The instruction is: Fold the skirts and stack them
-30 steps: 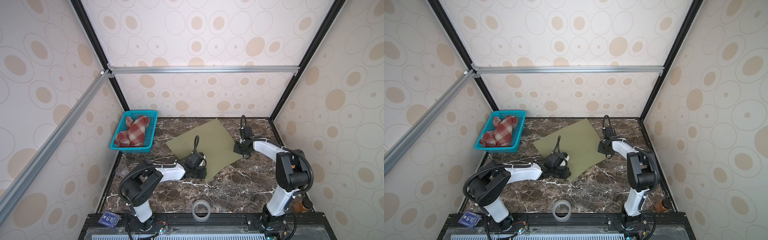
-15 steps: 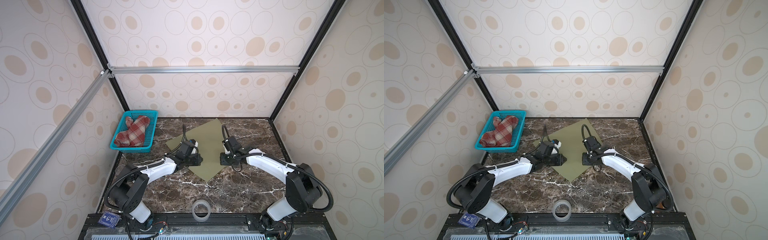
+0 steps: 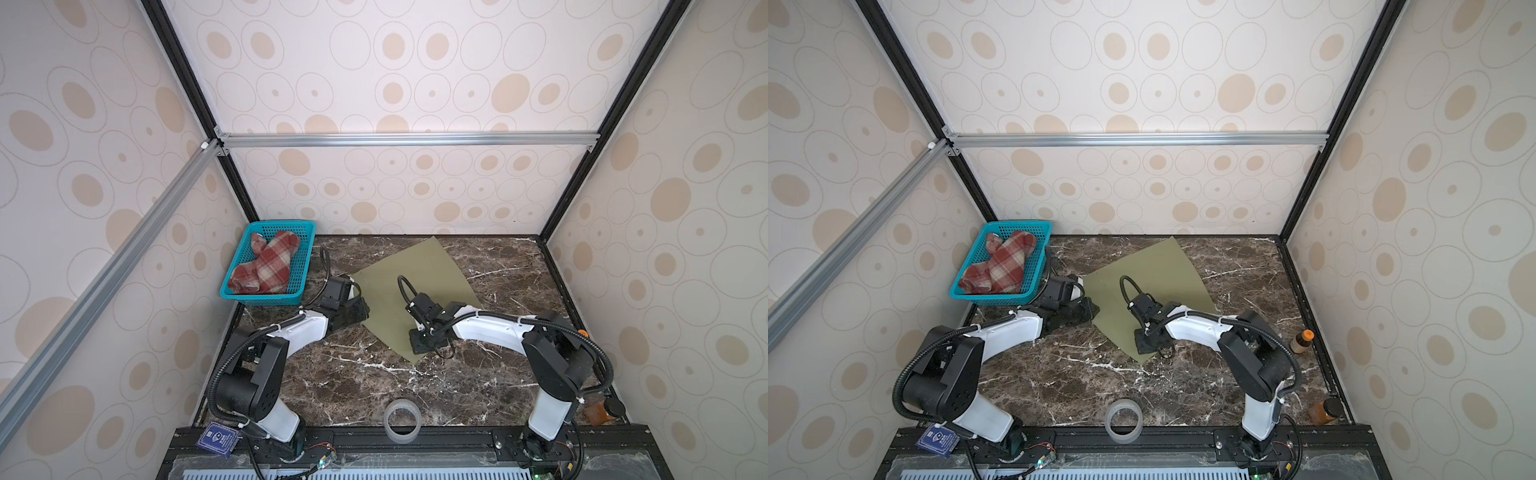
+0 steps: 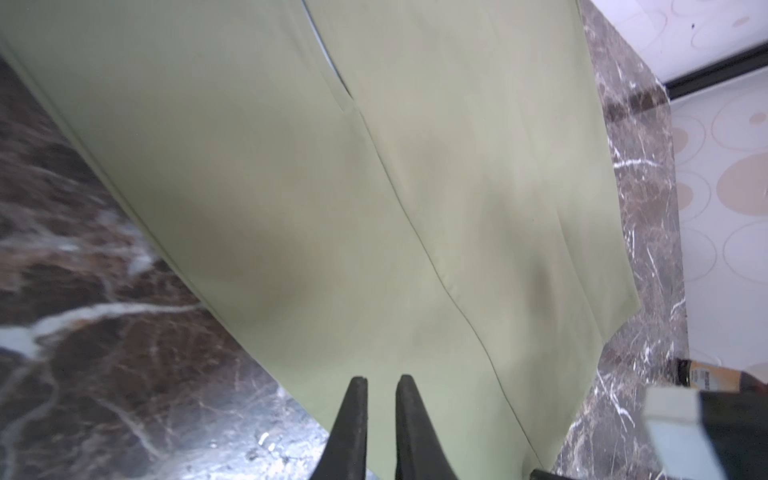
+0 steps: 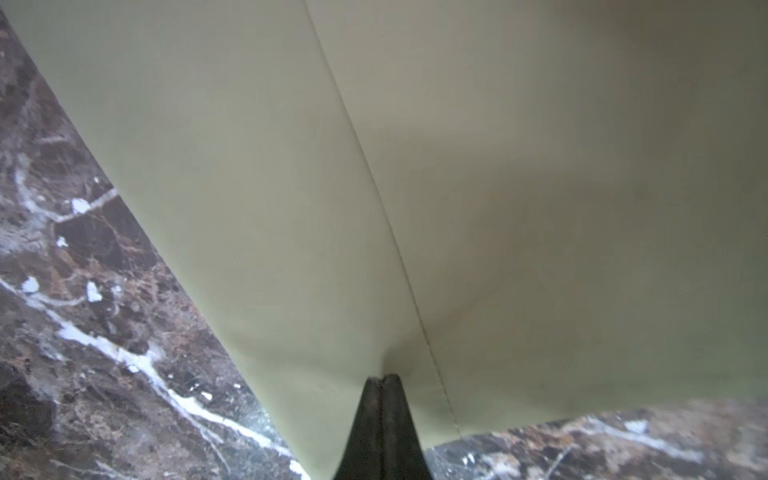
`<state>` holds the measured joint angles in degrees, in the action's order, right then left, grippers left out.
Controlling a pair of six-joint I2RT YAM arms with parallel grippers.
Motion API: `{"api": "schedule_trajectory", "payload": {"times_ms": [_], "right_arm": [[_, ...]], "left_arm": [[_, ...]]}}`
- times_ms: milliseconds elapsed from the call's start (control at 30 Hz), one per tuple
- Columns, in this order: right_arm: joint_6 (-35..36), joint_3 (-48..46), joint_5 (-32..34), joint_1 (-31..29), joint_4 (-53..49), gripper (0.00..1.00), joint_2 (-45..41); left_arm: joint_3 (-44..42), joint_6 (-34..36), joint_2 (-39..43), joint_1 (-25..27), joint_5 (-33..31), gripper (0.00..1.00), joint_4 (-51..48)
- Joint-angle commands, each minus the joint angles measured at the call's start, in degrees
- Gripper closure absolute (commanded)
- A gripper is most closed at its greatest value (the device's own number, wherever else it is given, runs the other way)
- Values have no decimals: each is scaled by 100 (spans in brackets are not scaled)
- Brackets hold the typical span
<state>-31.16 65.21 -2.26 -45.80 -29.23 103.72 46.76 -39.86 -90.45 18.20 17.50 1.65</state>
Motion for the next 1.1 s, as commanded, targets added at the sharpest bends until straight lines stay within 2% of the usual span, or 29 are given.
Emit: {"api": "schedule_trajectory", "payload": {"times_ms": [0, 267, 567, 767, 1067], "right_arm": [[155, 119, -23, -24, -308, 100, 100], [367, -271, 6, -18, -748, 100, 14], [294, -718, 75, -3, -875, 100, -327], [273, -905, 130, 59, -1087, 100, -604], [172, -1035, 33, 152, -1198, 100, -919]], "left_arm": [[306, 56, -60, -227, -109, 85, -7], [593, 134, -192, -386, -266, 84, -265], [442, 222, -40, -534, -361, 68, -564], [322, 347, 196, -746, -457, 61, -828], [-77, 203, 350, -1226, -184, 64, -932]]}}
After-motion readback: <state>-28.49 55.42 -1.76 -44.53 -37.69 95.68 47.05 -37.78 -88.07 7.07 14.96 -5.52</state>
